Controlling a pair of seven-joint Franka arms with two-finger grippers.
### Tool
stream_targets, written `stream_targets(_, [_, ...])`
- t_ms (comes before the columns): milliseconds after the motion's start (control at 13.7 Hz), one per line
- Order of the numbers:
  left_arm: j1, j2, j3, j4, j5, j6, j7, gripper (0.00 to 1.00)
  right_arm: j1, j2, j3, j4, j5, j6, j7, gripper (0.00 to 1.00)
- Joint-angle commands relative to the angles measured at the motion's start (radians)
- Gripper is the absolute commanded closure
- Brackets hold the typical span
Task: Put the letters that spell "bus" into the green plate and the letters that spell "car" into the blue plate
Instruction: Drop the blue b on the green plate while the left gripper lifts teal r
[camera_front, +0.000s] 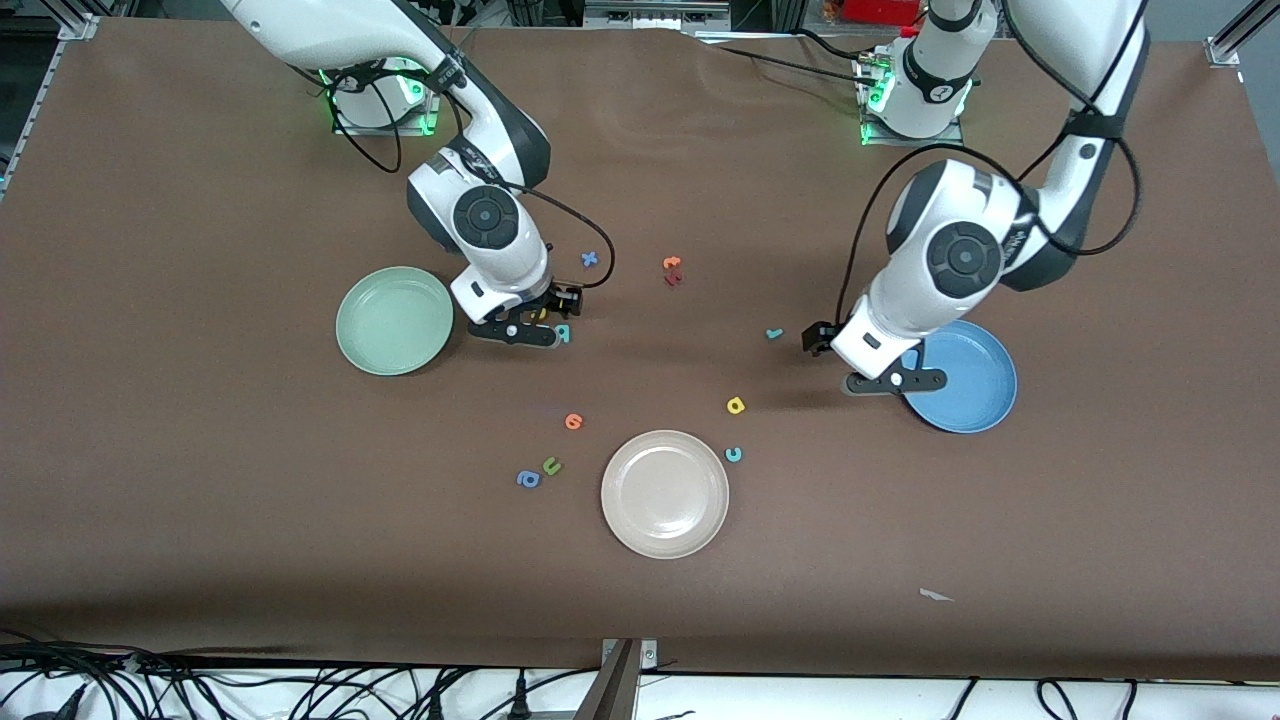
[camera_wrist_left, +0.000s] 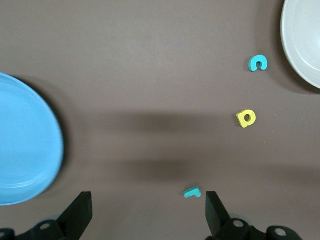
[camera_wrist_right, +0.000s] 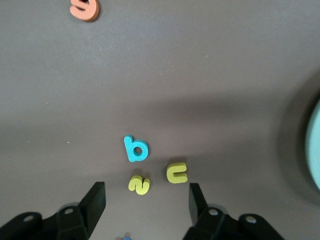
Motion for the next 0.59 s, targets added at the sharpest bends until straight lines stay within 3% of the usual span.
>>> stream_targets(0, [-0.013,-0.01,-0.01,-0.085,-0.005,0.081,-0.079,0.0,0.016,0.073,-0.003,0.025,-0.087,0.042,0.017,0.32])
stream_targets(366, [-0.097,0.104,-0.009,-0.104,0.007,0.203,-0.19,0.0,0.015,0.116,-0.008,0.027,-0.147,0.126,0.026,0.35])
stream_targets(512, [-0.124,0.144,-0.009,-0.137,0.007,0.318,-0.235,0.0,0.015,0.129,-0.009,0.027,-0.155,0.143,0.061,0.37])
